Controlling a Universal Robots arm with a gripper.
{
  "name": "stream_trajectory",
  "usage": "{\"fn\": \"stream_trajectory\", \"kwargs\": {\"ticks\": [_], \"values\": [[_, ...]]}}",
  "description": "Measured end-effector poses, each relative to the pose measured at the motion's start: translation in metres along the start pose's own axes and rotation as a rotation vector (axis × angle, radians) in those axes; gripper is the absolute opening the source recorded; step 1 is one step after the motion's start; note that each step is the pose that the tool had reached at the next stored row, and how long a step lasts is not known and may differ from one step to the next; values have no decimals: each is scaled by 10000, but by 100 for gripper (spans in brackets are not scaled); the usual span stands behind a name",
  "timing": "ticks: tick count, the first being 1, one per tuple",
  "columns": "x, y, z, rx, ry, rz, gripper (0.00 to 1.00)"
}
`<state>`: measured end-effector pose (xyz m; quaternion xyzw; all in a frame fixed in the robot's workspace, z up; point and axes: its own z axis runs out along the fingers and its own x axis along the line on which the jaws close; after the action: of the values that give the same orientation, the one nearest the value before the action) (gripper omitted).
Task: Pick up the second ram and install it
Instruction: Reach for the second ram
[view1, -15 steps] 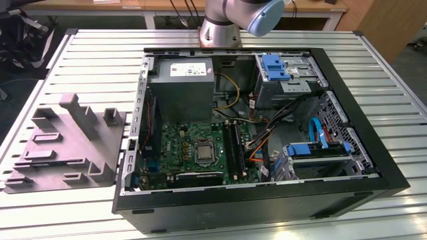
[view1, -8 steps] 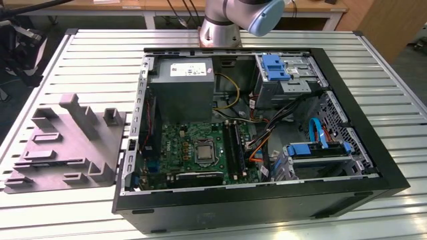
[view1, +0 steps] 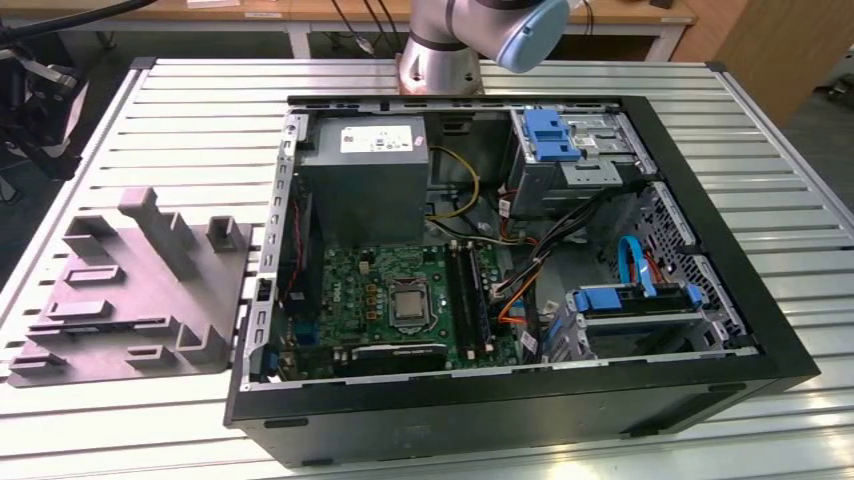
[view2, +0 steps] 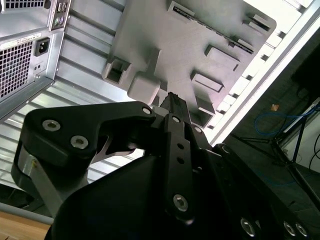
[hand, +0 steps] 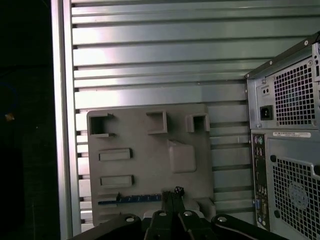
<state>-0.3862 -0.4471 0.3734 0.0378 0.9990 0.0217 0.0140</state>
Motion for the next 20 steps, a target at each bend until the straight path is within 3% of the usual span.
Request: {"fn": "stream_trajectory", "kwargs": {"ticks": [9,20], "values": [[20,-16,17,0,1,1,10],[156,-128,162,0,0,0,10]]}}
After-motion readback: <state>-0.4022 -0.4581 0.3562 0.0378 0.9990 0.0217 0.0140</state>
